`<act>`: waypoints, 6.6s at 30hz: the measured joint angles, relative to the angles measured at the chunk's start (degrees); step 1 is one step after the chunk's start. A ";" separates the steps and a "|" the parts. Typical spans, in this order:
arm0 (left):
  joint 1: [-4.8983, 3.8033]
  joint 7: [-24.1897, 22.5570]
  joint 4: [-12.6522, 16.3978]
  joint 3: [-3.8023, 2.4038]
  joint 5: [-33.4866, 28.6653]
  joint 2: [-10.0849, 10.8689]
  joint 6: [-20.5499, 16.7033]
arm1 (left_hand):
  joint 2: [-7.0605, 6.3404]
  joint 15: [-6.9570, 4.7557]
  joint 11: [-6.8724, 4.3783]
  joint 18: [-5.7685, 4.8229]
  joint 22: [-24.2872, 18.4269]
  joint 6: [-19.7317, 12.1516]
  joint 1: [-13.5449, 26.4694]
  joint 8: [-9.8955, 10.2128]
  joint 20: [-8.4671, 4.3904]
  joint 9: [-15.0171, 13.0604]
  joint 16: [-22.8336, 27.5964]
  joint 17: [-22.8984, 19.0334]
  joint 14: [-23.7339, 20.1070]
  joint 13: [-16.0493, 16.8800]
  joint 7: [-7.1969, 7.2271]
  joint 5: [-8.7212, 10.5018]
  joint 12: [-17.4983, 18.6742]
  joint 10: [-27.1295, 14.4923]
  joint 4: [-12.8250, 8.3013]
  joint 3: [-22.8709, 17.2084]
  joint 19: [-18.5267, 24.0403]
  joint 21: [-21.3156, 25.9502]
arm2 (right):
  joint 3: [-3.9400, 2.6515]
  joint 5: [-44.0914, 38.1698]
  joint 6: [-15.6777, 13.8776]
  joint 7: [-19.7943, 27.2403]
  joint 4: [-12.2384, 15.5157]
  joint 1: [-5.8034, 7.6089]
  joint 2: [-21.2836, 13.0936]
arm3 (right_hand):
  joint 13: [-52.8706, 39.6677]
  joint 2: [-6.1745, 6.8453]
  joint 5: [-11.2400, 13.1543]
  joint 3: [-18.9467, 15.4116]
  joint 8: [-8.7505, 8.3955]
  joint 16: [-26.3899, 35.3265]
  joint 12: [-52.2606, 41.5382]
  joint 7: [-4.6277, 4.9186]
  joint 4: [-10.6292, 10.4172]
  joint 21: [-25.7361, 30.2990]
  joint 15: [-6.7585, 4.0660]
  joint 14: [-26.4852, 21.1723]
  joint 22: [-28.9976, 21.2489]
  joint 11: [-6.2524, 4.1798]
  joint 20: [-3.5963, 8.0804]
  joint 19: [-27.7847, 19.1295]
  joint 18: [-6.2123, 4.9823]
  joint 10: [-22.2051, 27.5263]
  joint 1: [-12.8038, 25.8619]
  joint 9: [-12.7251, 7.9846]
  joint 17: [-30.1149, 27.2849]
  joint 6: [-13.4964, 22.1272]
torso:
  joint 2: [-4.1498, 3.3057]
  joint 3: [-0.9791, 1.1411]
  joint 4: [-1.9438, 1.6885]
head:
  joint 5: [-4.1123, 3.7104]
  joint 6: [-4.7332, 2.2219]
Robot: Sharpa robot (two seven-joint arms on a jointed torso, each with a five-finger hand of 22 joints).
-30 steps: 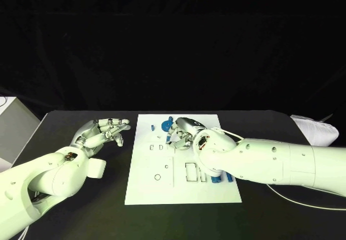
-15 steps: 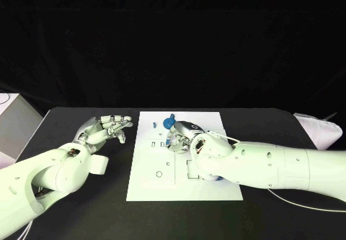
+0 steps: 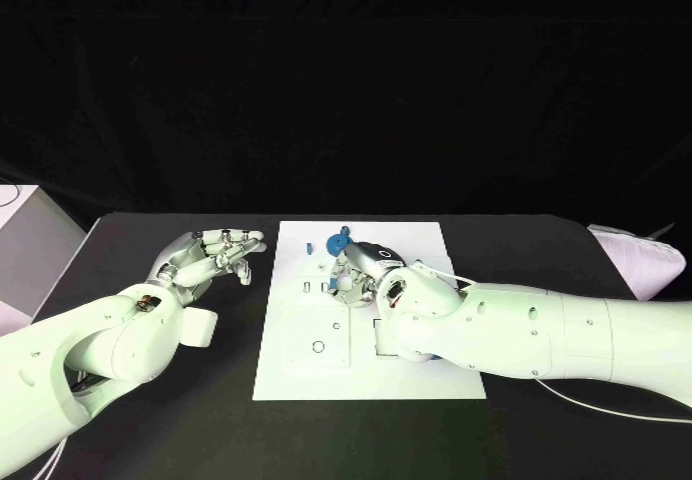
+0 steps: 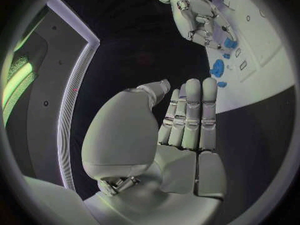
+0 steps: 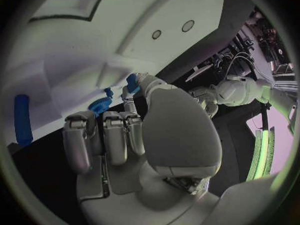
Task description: Assemble the parts on the task board
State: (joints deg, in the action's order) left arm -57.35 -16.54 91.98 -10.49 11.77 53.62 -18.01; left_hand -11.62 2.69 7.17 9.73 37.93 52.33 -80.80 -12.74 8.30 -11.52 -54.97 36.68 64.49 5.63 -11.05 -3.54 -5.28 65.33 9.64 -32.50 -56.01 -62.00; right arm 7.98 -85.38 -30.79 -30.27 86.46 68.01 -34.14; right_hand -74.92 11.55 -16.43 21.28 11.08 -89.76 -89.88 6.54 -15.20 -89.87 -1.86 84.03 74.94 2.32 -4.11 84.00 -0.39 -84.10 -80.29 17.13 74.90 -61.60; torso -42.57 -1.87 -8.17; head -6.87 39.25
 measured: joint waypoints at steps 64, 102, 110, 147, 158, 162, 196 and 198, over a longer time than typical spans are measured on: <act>0.01 0.71 -0.89 -0.01 1.24 -0.45 0.04 | -2.13 0.05 -0.33 -0.01 1.98 -2.06 3.34 0.00 0.02 -0.06 -1.39 -0.08 0.36 1.42 0.00 0.00 -2.90 0.97 0.68 2.08 -1.05 -1.80 | 0.32 -2.26 -1.84 0.71 0.83 -0.70 -1.09 | -0.02 1.55 13.43 -20.04 -1.57 0.00 1.49 2.51 -1.77 0.00 1.65 -0.01 0.00 1.75 -1.26 0.00 0.00 0.11 7.46 -1.08 0.02 7.61 | 0.04 0.04 0.07 | 0.57 0.72; -11.34 39.02 -20.53 3.41 37.04 -20.73 20.33 | 2.05 -3.20 -3.88 -3.59 28.22 -7.59 12.71 -23.88 -2.87 -13.15 -31.53 38.26 19.36 46.31 3.27 -0.02 -63.45 0.39 6.81 4.41 -18.63 -18.60 | -1.11 39.82 -5.13 28.65 -5.61 8.02 -10.79 | 0.00 -1.43 -8.58 -12.23 1.09 0.00 2.89 2.07 -1.33 0.02 1.63 0.00 -0.02 1.74 -1.66 0.00 0.00 0.12 -1.44 0.01 0.01 6.33 | 3.35 1.10 1.53 | 3.18 1.58; -13.64 42.81 -25.45 5.23 42.28 -25.08 25.52 | 0.27 -2.99 -3.37 -4.49 31.06 -8.65 17.96 -23.88 -2.42 -13.51 -32.79 38.25 19.57 45.52 2.91 -0.02 -63.10 -0.12 7.05 5.28 -20.68 -20.03 | -1.12 40.87 -3.88 27.97 -6.59 8.12 -10.81 | 0.01 -0.98 -9.10 -12.08 1.09 0.00 2.89 2.05 -1.48 0.22 1.63 0.00 -0.02 1.74 -1.66 0.00 0.00 0.12 -1.00 0.13 0.01 6.74 | 3.48 1.31 1.64 | 3.29 1.97; -14.81 46.59 -33.13 6.00 47.97 -33.11 35.94 | 1.90 -2.98 -3.79 -5.40 33.64 -8.09 18.30 -25.72 -2.73 -15.19 -33.45 38.24 19.56 46.08 3.59 -0.03 -63.29 0.31 6.80 7.13 -22.17 -20.87 | -1.11 40.39 -2.08 24.26 -7.41 8.14 -9.23 | 0.02 -0.31 -9.66 -11.93 1.09 0.00 3.13 2.25 -1.33 0.54 1.63 0.00 -0.01 1.74 -1.65 0.00 0.00 0.11 -0.32 0.23 0.01 6.94 | 3.26 1.20 1.53 | 2.61 2.89; -14.79 46.64 -34.33 6.32 47.95 -34.56 37.13 | 2.27 -2.98 -3.79 -5.39 33.88 -8.09 17.46 -26.06 -2.76 -15.76 -33.45 38.24 19.56 45.69 3.59 -0.03 -63.28 0.31 6.49 6.61 -22.21 -21.08 | -1.11 40.14 -1.87 23.96 -7.51 8.15 -8.99 | -0.02 -0.31 -9.65 -11.76 1.09 0.00 3.13 2.05 -1.49 0.54 1.64 0.00 0.00 1.74 -1.65 0.00 0.00 0.11 -0.32 0.28 0.00 7.14 | 3.20 1.23 1.55 | 2.45 2.89; -14.78 46.65 -35.21 6.48 47.94 -34.94 37.62 | 2.27 -2.98 -3.79 -5.39 33.90 -8.09 17.46 -26.06 -2.77 -15.76 -33.45 38.24 19.56 45.65 3.59 -0.03 -63.28 0.30 6.55 6.55 -22.21 -21.08 | -1.11 40.04 -1.86 23.87 -7.51 8.15 -8.96 | -0.02 -0.31 -9.65 -11.76 1.09 0.00 3.13 2.05 -1.49 0.54 1.64 0.00 0.00 1.74 -1.65 0.00 0.00 0.11 -0.32 0.28 0.00 7.14 | 3.20 1.24 1.56 | 2.40 3.00; -14.71 46.74 -37.25 7.03 48.18 -36.39 38.94 | 2.12 -2.98 -4.09 -5.38 33.96 -8.09 16.11 -26.73 -2.76 -16.92 -33.45 38.23 19.56 44.93 3.59 -0.03 -63.00 -0.01 6.40 5.13 -22.20 -21.08 | -1.10 39.81 -1.73 23.75 -7.78 8.07 -8.46 | 0.00 -0.32 -9.65 -11.76 1.09 0.00 3.13 2.05 -1.49 0.54 1.64 0.00 -0.03 1.74 -1.65 0.00 0.00 0.11 0.14 0.35 0.00 7.13 | 3.18 1.22 1.48 | 2.10 3.78; -14.69 46.74 -37.35 7.04 48.16 -36.54 38.96 | 2.12 -2.98 -4.09 -5.38 33.96 -8.09 16.11 -26.73 -2.76 -16.92 -33.45 38.23 19.56 44.93 3.59 -0.03 -63.00 -0.01 6.40 5.13 -22.20 -21.08 | -1.10 39.80 -1.71 23.74 -7.78 8.06 -8.46 | 0.01 -0.32 -9.65 -11.67 1.09 0.00 3.13 2.05 -1.40 0.54 1.64 0.00 -0.03 1.74 -1.65 0.00 0.00 0.11 0.14 0.39 0.00 7.13 | 3.18 1.24 1.48 | 2.11 3.82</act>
State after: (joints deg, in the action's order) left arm -72.04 30.19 54.63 -3.44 59.93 17.07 20.95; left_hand -9.50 -0.29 3.07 4.34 71.89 44.24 -64.70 -39.47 5.54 -28.44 -88.42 74.92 84.04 50.56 -7.46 -3.56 -68.27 65.33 16.04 -27.37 -78.21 -83.08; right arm 6.87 -45.58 -32.50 -6.53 78.67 76.07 -42.59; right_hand -74.92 11.24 -26.08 9.61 12.17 -89.76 -86.76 8.58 -16.59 -89.33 -0.22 84.02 74.92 4.06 -5.76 84.00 -0.39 -83.98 -80.15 17.51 74.90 -54.46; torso -39.40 -0.63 -6.69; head -4.75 43.08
